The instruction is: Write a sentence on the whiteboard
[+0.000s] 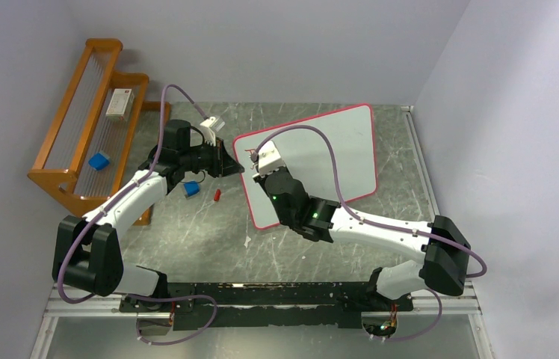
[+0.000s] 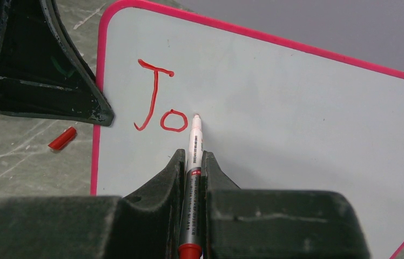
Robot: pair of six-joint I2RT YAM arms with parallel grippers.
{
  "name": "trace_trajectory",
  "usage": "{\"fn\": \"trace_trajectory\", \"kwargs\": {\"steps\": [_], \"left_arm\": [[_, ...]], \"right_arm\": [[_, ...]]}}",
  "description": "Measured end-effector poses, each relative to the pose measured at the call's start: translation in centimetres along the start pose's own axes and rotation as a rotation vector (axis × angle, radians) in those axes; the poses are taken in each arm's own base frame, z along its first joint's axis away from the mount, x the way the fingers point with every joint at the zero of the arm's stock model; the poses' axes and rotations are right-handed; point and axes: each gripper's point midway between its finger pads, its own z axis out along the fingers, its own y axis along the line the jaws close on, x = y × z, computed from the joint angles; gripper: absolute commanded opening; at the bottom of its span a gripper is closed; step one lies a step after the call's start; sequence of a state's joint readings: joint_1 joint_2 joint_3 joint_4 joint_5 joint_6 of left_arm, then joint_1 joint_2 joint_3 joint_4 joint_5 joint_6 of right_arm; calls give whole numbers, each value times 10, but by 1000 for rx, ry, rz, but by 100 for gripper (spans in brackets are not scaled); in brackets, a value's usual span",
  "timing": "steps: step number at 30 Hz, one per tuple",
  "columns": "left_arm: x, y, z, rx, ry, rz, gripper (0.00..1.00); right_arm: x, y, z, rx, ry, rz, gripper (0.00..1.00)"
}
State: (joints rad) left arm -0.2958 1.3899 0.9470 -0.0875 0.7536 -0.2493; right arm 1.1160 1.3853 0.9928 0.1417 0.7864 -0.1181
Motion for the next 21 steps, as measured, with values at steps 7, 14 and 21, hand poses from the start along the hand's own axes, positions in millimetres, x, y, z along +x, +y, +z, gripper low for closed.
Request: {"fn": "trace_trajectory", "kwargs": {"steps": [7, 14, 21], "left_arm": [[0, 0, 0, -3, 0, 0, 5], [0, 0, 0, -3, 0, 0, 5], [0, 0, 0, -3, 0, 0, 5]], "right_arm": [[1, 0, 0, -2, 4, 5, 0], [5, -1, -2, -4, 21, 12, 0], [14, -3, -5, -3, 43, 11, 0]]}}
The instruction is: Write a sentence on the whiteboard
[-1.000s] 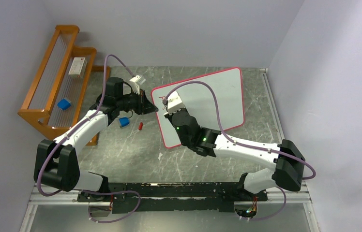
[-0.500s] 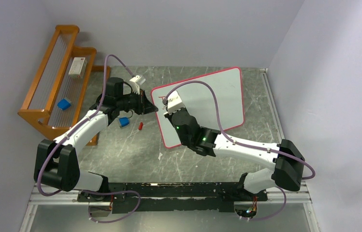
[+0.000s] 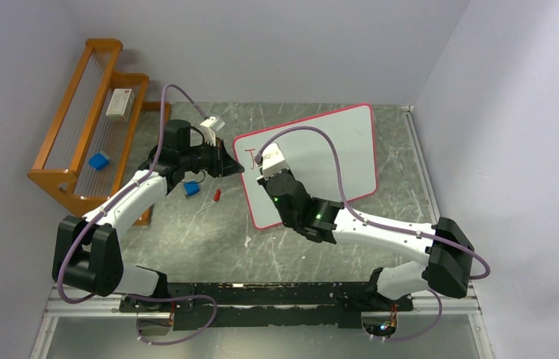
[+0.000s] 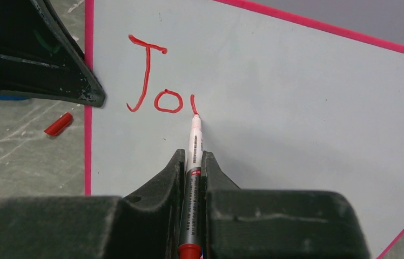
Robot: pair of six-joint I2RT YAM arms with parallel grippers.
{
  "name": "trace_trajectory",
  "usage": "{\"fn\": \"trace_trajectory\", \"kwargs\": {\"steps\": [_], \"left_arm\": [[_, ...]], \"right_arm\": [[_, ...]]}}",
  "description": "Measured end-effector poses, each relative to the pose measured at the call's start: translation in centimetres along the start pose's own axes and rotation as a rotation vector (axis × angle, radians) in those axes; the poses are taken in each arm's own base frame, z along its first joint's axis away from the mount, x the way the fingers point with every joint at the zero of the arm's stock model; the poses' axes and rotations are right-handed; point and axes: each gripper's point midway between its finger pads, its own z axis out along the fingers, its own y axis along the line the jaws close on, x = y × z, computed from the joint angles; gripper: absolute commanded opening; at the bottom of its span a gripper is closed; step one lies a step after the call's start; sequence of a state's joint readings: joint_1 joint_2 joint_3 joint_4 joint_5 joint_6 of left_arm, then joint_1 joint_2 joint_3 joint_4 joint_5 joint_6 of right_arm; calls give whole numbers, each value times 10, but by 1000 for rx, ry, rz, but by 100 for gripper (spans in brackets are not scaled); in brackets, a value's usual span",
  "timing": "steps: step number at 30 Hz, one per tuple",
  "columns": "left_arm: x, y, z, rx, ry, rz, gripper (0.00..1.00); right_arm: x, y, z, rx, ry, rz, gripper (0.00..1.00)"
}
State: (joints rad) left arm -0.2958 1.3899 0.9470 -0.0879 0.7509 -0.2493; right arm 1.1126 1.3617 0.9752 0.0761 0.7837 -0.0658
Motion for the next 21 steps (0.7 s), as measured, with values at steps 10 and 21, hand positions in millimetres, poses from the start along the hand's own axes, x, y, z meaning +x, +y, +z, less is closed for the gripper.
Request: {"fn": "trace_trajectory", "kwargs": {"steps": [10, 21], "left_arm": [[0, 0, 0, 2, 1, 0, 5], [0, -1, 0, 2, 1, 0, 5]], "right_arm": [[2, -4, -2, 4, 6, -2, 0], [-8, -12, 0, 26, -28, 10, 0]]}}
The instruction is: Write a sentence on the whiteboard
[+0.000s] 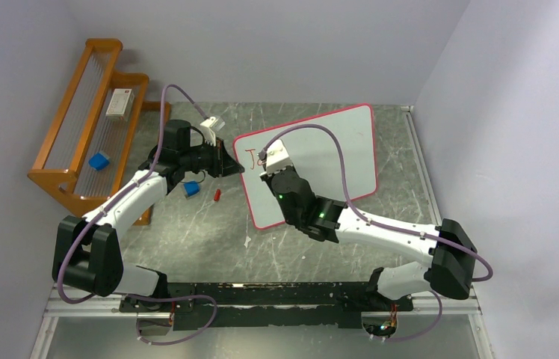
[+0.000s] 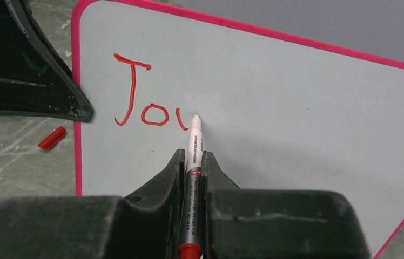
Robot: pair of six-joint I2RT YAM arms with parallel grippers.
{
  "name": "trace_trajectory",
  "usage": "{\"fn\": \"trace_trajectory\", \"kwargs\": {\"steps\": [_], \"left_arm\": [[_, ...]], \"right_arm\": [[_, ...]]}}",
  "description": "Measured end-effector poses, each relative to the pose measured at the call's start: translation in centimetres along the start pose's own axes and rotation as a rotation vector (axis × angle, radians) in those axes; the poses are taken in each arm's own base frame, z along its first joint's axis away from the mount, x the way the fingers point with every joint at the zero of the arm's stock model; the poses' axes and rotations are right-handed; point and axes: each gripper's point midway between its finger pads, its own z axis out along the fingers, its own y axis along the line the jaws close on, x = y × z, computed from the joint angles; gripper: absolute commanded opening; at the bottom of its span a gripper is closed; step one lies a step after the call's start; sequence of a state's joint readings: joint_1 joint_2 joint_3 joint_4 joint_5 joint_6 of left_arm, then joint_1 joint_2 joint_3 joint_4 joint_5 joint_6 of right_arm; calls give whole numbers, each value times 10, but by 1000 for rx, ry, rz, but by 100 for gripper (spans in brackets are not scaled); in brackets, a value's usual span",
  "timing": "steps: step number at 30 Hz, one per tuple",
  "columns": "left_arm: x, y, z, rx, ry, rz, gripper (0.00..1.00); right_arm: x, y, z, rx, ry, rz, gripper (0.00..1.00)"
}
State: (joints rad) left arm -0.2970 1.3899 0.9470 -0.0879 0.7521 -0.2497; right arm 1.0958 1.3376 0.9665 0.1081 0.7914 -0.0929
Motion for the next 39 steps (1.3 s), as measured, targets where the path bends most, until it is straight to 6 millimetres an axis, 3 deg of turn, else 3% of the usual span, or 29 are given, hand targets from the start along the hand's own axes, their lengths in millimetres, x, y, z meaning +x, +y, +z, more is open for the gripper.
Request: {"fn": "trace_trajectory", "kwargs": {"steps": [18, 39], "left_arm": [[0, 1, 0, -4, 0, -1, 5], [0, 2, 1, -8, 1, -3, 5]], "right_arm": [[2, 1, 6, 0, 2, 6, 0], [23, 11, -3, -72, 86, 32, 0]]}}
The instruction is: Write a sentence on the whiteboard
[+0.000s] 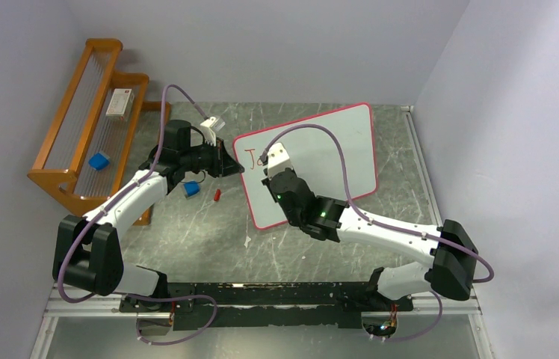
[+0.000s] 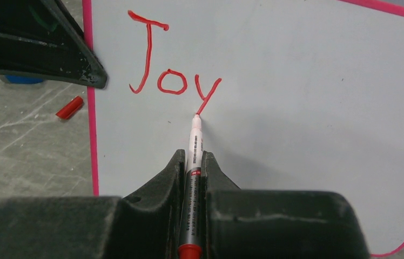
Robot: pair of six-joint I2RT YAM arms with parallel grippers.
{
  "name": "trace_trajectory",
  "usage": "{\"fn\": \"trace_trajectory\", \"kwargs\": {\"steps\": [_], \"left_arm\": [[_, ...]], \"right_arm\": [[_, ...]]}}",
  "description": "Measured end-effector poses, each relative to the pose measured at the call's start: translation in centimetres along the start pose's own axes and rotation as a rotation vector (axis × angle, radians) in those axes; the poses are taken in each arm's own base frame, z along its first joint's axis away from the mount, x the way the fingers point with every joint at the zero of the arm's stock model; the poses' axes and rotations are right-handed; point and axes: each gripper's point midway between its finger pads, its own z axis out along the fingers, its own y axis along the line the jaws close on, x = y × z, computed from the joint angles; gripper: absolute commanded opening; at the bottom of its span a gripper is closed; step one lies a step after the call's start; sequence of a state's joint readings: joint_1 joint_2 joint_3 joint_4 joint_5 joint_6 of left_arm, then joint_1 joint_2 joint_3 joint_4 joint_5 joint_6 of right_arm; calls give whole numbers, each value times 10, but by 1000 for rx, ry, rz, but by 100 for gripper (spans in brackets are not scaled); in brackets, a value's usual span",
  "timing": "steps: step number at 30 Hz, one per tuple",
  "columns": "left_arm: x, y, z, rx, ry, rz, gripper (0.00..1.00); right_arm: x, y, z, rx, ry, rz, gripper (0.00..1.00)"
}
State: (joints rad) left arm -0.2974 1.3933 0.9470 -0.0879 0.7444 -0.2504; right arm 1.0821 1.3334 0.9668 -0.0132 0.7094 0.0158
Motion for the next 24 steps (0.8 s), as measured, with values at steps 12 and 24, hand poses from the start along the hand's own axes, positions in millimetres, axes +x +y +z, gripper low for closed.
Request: {"fn": "trace_trajectory", "kwargs": {"steps": [12, 24], "left_arm": [[0, 0, 0, 1, 0, 0, 5], [0, 0, 0, 2, 1, 0, 5]], "right_arm": [[14, 14, -7, -63, 50, -6, 0], [-12, -3, -26, -45, -17, 25, 0]]}}
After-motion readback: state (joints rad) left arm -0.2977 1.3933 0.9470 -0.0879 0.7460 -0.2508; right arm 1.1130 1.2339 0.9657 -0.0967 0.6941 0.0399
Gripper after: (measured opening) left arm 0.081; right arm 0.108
